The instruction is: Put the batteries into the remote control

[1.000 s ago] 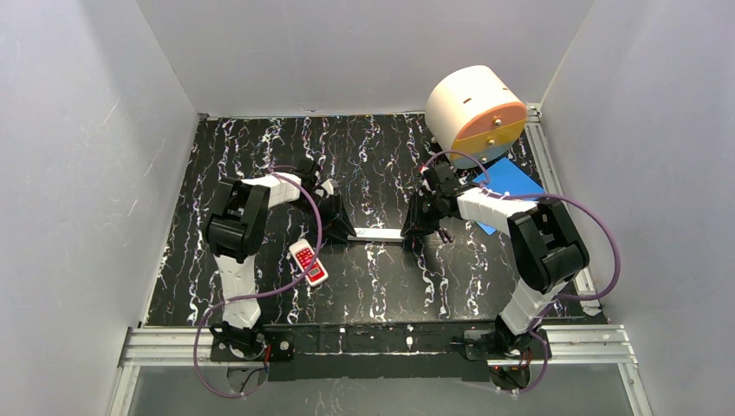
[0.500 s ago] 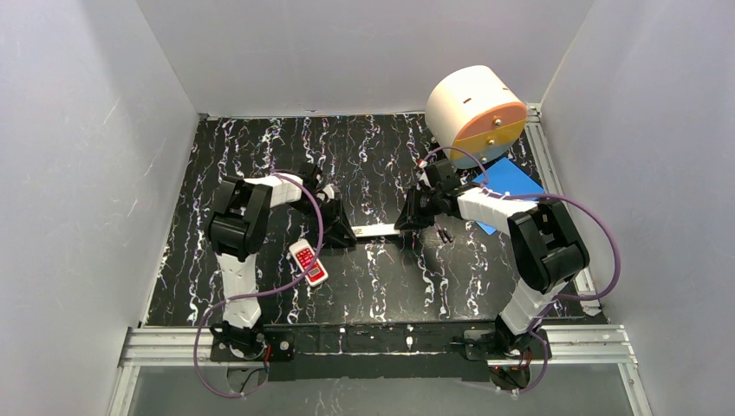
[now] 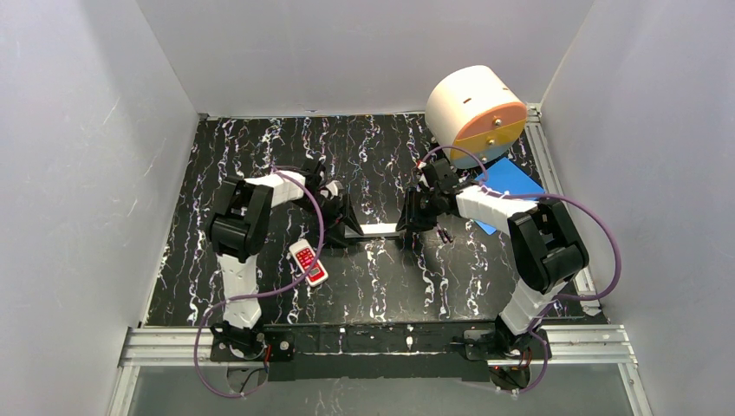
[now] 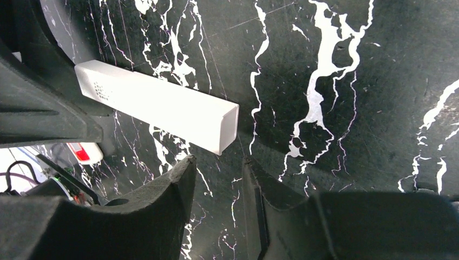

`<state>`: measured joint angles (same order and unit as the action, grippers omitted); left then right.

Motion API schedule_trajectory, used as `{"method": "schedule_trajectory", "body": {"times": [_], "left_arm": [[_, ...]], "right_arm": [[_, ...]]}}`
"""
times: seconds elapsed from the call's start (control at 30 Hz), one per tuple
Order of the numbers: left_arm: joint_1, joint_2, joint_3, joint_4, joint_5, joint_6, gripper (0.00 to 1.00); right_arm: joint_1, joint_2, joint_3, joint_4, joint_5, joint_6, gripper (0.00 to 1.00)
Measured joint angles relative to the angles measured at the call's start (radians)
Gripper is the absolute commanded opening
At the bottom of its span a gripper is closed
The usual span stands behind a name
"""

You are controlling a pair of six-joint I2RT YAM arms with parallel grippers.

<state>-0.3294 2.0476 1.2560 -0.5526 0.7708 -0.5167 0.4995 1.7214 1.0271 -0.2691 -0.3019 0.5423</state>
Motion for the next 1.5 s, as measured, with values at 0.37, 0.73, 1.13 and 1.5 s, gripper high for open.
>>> {"method": "schedule_trajectory", "body": {"times": [0.37,0.73,1.13,1.5], "left_arm": [[-0.002,-0.091,-0.018,-0.026,-0.145,0.046,0.63],[0.007,-0.121,-0.056,0.070,-0.209,0.000,0.54],[0.008,-0.104,-0.045,0.111,-0.214,-0.013,0.40],[0.016,-0.071,-0.010,0.119,-0.191,-0.019,0.30]], "right_arm": [[0.000,0.000,0.018,-0.020,0.009,-0.006,0.42],[0.017,0.010,0.029,0.001,0.032,-0.024,0.28],[0.033,0.054,0.055,0.002,0.051,-0.022,0.15],[0.036,0.061,0.074,-0.016,0.066,-0.019,0.08]]}}
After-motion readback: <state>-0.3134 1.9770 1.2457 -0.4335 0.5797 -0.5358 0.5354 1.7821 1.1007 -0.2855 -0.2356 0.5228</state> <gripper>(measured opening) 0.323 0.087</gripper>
